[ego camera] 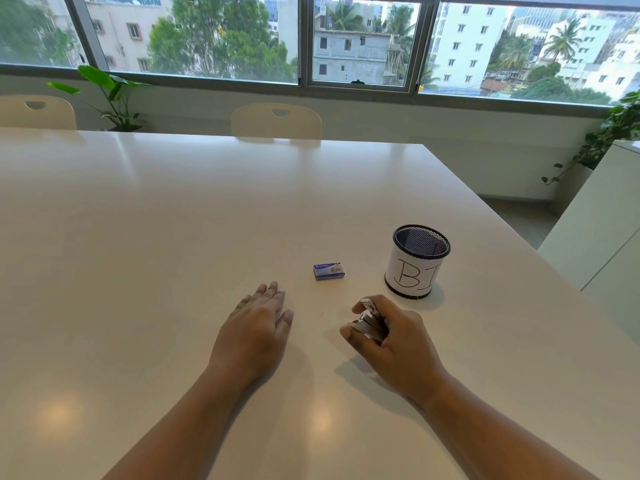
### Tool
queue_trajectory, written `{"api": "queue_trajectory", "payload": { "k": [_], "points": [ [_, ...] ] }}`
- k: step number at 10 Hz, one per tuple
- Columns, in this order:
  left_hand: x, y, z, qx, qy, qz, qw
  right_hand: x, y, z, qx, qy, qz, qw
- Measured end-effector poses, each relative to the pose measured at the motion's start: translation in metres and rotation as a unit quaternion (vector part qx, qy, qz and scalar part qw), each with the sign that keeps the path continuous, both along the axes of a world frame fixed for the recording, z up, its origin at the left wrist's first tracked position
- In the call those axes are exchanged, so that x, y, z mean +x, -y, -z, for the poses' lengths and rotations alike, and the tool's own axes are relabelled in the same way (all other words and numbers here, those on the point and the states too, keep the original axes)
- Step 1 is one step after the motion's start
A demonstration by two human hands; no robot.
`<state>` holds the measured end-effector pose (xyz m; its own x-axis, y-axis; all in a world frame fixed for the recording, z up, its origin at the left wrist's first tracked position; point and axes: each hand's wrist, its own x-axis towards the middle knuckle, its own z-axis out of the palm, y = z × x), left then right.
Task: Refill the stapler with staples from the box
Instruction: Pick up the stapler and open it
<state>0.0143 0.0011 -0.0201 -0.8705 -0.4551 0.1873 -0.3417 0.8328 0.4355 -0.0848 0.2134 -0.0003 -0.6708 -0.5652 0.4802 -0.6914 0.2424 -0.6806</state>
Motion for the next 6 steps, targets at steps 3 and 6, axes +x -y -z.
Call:
{"api": "queue_trajectory", "payload": {
  "k": [3,6],
  "points": [
    [0.001,0.0009,0.0018,-0.004,-0.002,0.002,1.0,-0.002,0.0006,0.0013,-0.017,0.012,-0.03,0.999],
    [0.0003,0.0007,0.0014,-0.004,-0.001,0.001,1.0,-0.002,0.0005,0.0012,-0.007,0.005,-0.02,1.0]
  ]
}}
